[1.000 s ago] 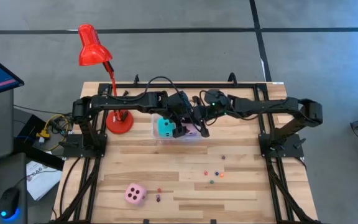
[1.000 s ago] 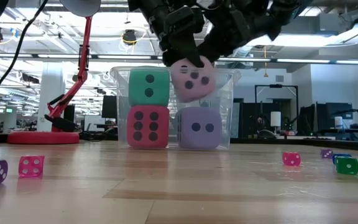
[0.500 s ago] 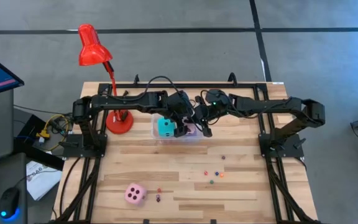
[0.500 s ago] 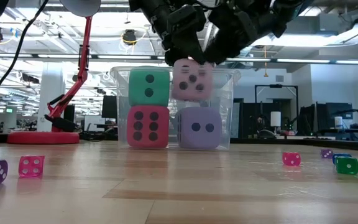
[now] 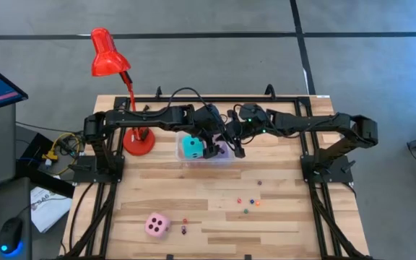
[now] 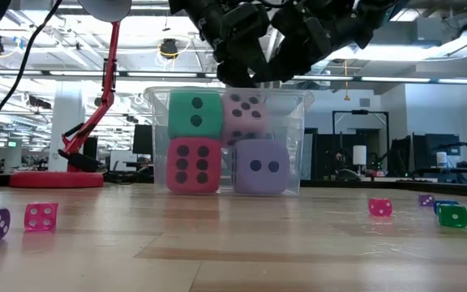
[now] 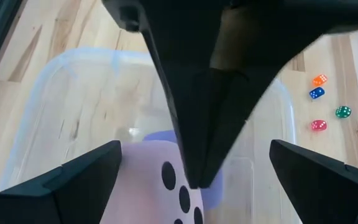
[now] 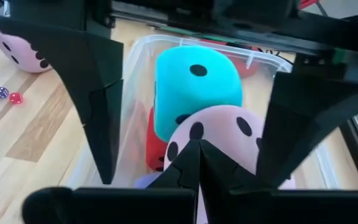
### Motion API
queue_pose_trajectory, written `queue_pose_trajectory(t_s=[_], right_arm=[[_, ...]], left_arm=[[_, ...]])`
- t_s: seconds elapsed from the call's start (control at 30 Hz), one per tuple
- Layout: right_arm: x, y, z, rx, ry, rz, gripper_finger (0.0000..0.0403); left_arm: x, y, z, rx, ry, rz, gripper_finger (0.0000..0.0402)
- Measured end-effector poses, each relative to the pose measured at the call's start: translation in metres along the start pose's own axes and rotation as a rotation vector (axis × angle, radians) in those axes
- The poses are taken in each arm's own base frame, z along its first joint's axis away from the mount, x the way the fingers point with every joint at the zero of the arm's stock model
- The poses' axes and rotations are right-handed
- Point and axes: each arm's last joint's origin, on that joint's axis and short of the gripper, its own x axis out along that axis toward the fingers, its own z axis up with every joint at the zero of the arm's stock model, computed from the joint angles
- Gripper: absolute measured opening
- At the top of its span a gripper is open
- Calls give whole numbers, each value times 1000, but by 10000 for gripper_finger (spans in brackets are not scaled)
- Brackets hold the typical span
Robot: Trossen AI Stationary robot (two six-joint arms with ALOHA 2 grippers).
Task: Pick & Place Dice
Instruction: Put the large pink die into the transparent bin
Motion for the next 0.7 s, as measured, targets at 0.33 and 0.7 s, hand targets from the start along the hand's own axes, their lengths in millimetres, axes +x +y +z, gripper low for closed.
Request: queue_pose_trajectory(t_s=[0.33, 0.7], right_arm=[[-23, 3, 9, -5, -21, -7, 0], [-46, 8, 9, 16, 40, 6, 0]], left_arm=[[-12, 1, -5, -2, 48, 60, 400], [-38, 0, -3, -4, 19, 71, 399]])
